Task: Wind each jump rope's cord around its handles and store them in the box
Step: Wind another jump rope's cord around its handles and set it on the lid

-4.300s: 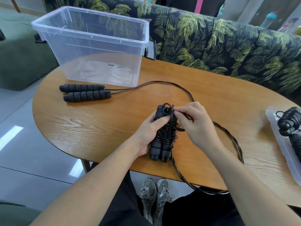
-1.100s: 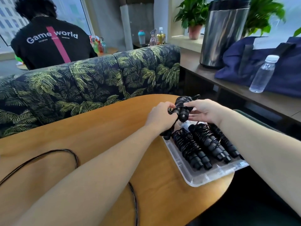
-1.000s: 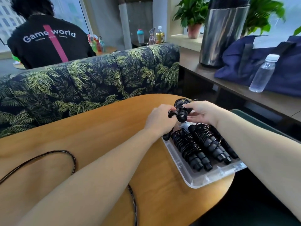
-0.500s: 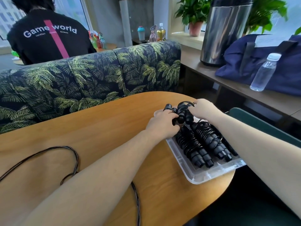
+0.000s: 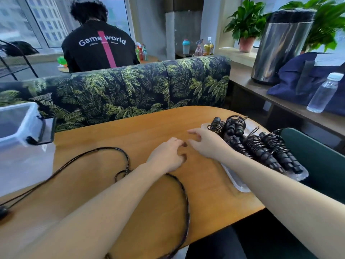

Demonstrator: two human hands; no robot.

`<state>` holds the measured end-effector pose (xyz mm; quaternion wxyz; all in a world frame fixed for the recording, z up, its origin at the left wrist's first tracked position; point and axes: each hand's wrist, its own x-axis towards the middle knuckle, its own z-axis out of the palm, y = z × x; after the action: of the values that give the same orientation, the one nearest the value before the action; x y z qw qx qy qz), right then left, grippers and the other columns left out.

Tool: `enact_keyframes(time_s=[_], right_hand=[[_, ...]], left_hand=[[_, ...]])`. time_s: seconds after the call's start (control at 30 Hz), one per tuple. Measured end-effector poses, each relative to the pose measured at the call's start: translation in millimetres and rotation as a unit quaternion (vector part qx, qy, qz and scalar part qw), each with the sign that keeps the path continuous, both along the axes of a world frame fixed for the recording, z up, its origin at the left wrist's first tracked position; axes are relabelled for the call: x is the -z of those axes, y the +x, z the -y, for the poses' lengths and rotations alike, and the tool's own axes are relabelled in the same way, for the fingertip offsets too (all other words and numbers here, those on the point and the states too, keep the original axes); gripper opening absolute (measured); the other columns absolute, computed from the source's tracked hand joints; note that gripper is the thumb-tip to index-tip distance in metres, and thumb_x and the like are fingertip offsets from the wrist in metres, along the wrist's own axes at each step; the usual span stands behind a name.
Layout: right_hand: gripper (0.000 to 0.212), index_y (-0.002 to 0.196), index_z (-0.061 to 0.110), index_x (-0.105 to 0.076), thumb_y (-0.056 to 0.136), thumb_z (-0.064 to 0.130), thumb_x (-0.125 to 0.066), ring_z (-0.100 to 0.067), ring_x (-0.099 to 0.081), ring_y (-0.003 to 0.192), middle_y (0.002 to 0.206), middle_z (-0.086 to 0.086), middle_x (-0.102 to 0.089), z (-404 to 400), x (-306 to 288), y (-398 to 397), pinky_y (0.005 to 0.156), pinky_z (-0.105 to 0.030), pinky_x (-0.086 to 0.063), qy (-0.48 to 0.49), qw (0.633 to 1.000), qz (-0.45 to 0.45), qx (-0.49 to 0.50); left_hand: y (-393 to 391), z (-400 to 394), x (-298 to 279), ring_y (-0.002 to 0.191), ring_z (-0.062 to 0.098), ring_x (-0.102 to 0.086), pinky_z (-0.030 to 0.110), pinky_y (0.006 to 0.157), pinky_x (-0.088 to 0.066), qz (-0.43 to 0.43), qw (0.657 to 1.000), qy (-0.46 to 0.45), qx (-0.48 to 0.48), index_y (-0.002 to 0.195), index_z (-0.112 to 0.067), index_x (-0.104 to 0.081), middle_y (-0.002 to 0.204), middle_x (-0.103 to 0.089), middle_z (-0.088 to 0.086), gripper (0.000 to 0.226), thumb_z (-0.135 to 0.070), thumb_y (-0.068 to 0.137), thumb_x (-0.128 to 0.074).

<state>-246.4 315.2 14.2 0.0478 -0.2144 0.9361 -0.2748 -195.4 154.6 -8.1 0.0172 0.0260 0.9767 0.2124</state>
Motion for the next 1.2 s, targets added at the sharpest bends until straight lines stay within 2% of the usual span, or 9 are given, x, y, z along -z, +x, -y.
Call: enact_keyframes(time_s=[0.2,0.47,0.53,0.6,0.7,0.8,0.97,1.07,1.2], right_hand=[[0.037,0.135,0.027,-0.059,0.099,0.036,-0.057,-0.015,-0.057,0.122,0.136,0.006,-0.062,83.7,11.2,54.8,0.098,-0.03,-0.047,-0.033,0.996,0.016,-0.083],[0.03,0.129,0.028,-0.062,0.101,0.033,-0.052,-0.011,-0.061,0.115,0.13,0.006,-0.063,190.5,33.0,121.1,0.087,-0.028,-0.052,-0.02,0.977,0.043,-0.206],[0.028,0.128,0.028,-0.062,0.102,0.033,-0.052,0.007,-0.062,0.098,0.126,0.009,-0.06,212.4,39.8,134.0,0.073,-0.016,-0.046,-0.013,0.972,0.043,-0.23],[0.025,0.123,0.031,-0.064,0.101,0.035,-0.054,0.008,-0.063,0.077,0.124,0.01,-0.058,232.1,46.8,144.2,0.065,-0.016,-0.047,-0.015,0.97,0.049,-0.239],[0.018,0.113,0.034,-0.066,0.097,0.034,-0.057,-0.015,-0.065,0.105,0.13,0.004,-0.062,256.7,63.0,152.2,0.086,-0.029,-0.051,-0.017,0.969,0.05,-0.243],[0.018,0.11,0.031,-0.068,0.095,0.028,-0.058,-0.016,-0.057,0.121,0.117,0.006,-0.066,273.5,76.5,157.2,0.1,-0.033,-0.045,-0.023,0.968,0.051,-0.243],[0.019,0.107,0.03,-0.071,0.093,0.025,-0.059,-0.019,-0.054,0.11,0.102,0.013,-0.059,286.2,94.0,155.7,0.102,-0.034,-0.042,-0.015,0.968,0.011,-0.252],[0.016,0.103,0.032,-0.071,0.094,0.024,-0.061,-0.016,-0.051,0.114,0.116,0.008,-0.061,286.6,101.3,149.8,0.104,-0.029,-0.038,-0.039,0.965,0.024,-0.258],[0.011,0.1,0.038,-0.069,0.093,0.031,-0.065,-0.016,-0.046,0.122,0.125,0.01,-0.055,284.8,102.9,143.6,0.109,-0.033,-0.037,-0.042,0.959,0.056,-0.273]], left_hand=[[87.3,83.0,19.9,0.127,0.018,-0.055,0.039,0.102,-0.049,-0.02,0.996,0.04,-0.083,0.139,-0.028,-0.054,0.146,-0.051,-0.008,0.042,-0.03,0.097,-0.059],[194.0,192.7,50.2,0.131,0.014,-0.048,0.037,0.107,-0.043,-0.075,0.983,-0.014,-0.169,0.138,-0.029,-0.056,0.141,-0.055,-0.011,0.042,-0.029,0.095,-0.058],[216.0,218.5,56.2,0.135,0.012,-0.044,0.039,0.111,-0.041,-0.095,0.974,-0.047,-0.201,0.137,-0.032,-0.055,0.142,-0.054,-0.012,0.041,-0.033,0.096,-0.057],[235.3,241.5,59.7,0.141,0.014,-0.039,0.04,0.116,-0.035,-0.103,0.963,-0.082,-0.235,0.137,-0.03,-0.054,0.146,-0.05,-0.009,0.041,-0.034,0.096,-0.057],[260.6,273.0,63.5,0.152,0.019,-0.021,0.043,0.125,-0.012,-0.095,0.942,-0.133,-0.294,0.141,-0.025,-0.048,0.157,-0.036,-0.001,0.049,-0.028,0.093,-0.059],[280.2,304.9,67.4,0.153,0.023,-0.01,0.048,0.125,-0.003,-0.069,0.918,-0.169,-0.353,0.142,-0.027,-0.039,0.16,-0.025,0.002,0.057,-0.036,0.09,-0.059],[291.4,343.5,67.4,0.154,0.03,-0.002,0.064,0.119,0.002,0.002,0.887,-0.212,-0.41,0.141,-0.033,-0.034,0.164,-0.017,0.005,0.063,-0.069,0.091,-0.049],[300.2,361.4,67.2,0.149,0.03,-0.022,0.067,0.119,-0.008,0.015,0.884,-0.223,-0.41,0.131,-0.034,-0.043,0.156,-0.034,0.005,0.054,-0.071,0.092,-0.046],[308.4,375.5,61.8,0.131,0.024,-0.045,0.051,0.108,-0.034,0.0,0.902,-0.197,-0.385,0.128,-0.034,-0.048,0.139,-0.053,-0.002,0.044,-0.061,0.094,-0.052]])
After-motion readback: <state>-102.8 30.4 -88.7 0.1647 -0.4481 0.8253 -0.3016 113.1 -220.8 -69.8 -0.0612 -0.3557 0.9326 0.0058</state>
